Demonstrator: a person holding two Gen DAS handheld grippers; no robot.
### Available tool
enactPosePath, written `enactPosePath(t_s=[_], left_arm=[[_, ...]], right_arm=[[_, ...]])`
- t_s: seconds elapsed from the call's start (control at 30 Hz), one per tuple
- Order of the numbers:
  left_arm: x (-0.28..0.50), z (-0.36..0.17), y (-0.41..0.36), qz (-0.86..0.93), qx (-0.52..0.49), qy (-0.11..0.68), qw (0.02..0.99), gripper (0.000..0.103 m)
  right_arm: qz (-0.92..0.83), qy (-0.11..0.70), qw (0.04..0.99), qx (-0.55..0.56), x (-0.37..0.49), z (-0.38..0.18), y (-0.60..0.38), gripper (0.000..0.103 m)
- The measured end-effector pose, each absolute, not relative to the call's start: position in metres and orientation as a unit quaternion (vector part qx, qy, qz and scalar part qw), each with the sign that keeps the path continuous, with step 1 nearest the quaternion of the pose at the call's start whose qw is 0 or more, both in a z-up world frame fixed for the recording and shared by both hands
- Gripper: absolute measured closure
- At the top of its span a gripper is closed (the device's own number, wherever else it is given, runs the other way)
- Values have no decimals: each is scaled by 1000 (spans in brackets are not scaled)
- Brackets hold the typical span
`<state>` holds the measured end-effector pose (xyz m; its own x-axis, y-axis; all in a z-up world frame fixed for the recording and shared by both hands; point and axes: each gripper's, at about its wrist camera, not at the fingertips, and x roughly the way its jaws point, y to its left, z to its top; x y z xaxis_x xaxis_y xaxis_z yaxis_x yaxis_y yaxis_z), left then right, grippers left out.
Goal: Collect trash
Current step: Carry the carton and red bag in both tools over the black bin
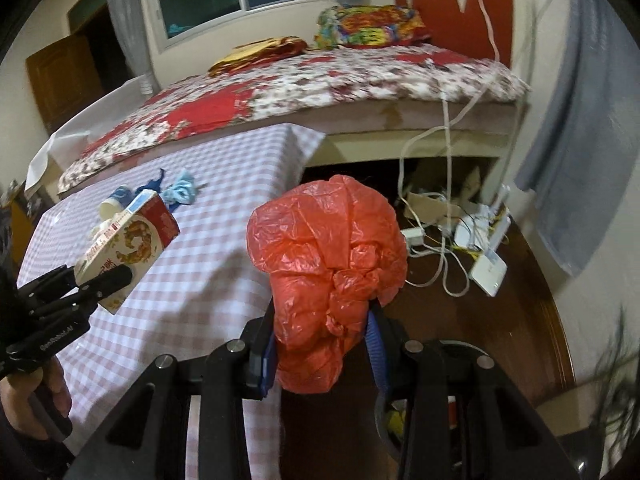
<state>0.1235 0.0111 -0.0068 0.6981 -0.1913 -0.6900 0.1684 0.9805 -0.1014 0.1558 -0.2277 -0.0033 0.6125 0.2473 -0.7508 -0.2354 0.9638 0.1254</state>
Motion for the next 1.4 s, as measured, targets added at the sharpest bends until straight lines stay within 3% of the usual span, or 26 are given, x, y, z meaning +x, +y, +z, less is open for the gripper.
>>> enactPosePath(t_s=[1.4], left_arm=[[107, -45, -157, -232, 74, 437, 866, 66]], right_arm=[[42, 464, 883, 54, 92, -68, -370, 63]])
